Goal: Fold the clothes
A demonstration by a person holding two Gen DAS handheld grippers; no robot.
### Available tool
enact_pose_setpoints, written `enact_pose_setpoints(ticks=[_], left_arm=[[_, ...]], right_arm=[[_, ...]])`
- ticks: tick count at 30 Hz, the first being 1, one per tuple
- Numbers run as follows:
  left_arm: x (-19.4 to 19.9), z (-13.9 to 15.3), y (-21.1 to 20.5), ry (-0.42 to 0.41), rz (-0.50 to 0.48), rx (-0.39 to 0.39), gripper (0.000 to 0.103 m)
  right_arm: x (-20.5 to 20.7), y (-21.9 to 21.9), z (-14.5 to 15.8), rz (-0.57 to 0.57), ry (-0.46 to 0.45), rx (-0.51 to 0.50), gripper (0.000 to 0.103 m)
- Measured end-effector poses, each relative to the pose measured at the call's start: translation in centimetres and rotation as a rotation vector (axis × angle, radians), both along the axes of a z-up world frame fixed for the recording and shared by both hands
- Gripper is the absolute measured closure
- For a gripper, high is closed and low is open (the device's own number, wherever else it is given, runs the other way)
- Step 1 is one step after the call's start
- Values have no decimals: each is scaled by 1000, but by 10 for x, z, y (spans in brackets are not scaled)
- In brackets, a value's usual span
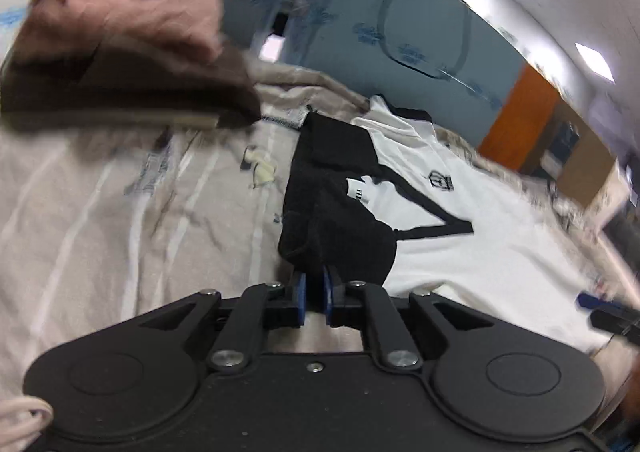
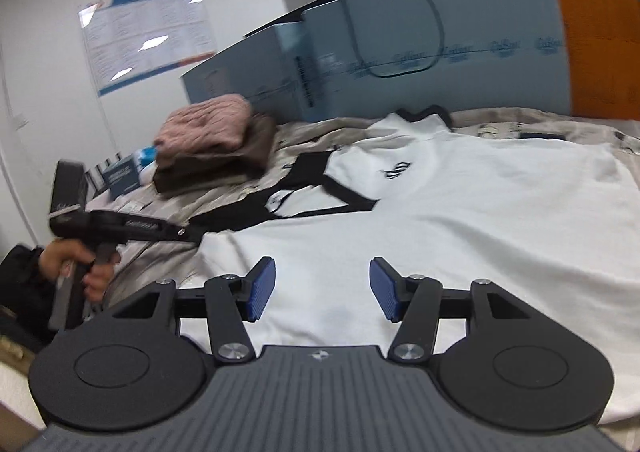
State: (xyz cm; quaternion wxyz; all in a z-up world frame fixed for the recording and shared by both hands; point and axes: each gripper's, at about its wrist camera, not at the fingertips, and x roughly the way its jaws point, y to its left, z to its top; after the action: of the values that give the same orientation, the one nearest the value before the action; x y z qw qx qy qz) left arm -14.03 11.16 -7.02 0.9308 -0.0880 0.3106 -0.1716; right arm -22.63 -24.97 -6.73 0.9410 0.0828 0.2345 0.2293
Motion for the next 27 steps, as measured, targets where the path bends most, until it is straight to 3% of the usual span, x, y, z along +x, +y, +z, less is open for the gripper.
enact_pose_setpoints(ticks=[2,4,8,12,14,15,16,17,18,21,23,25,26,27], left_arm=[[-14,10,-3,-114,-28,89,57],[-32,21,-6,-242,-85,161,44],[-77,33,-13,-368,-490,129,23],[-104,21,-39,-346,-807,141,20],[-109,10,-52,-348,-842,189,20],[-111,3,-58,-349,-847,215,21],[-110,-2,-62,-346,-843,237,42],[-106,-6,-63,-335,-825,235,81],[-101,-7,-62,-322,-807,209,89],[-97,0,-59,-323,-803,102,94],[-105,10,-60,-346,-853,30,94],[-110,14,-65,-350,-886,17,94],[-110,13,-67,-334,-892,23,94],[-109,10,-67,-316,-893,27,94]], right_arm=[[-8,-2,1,17,-7,-12,43],[-18,-5,2,47,-16,-16,39],[-36,3,3,174,-34,-56,29],[-45,17,0,280,-31,-91,28],[-45,22,0,307,-36,-100,27],[-45,25,-1,321,-40,-107,26],[-45,30,-1,338,-45,-122,26],[-46,35,-2,355,-50,-137,26],[-46,39,-4,370,-58,-157,26],[-41,52,-12,367,-80,-235,26],[-38,52,-14,355,-73,-255,37],[-39,45,-12,372,-91,-255,60],[-40,42,-11,378,-98,-259,78],[-41,38,-10,384,-105,-263,85]])
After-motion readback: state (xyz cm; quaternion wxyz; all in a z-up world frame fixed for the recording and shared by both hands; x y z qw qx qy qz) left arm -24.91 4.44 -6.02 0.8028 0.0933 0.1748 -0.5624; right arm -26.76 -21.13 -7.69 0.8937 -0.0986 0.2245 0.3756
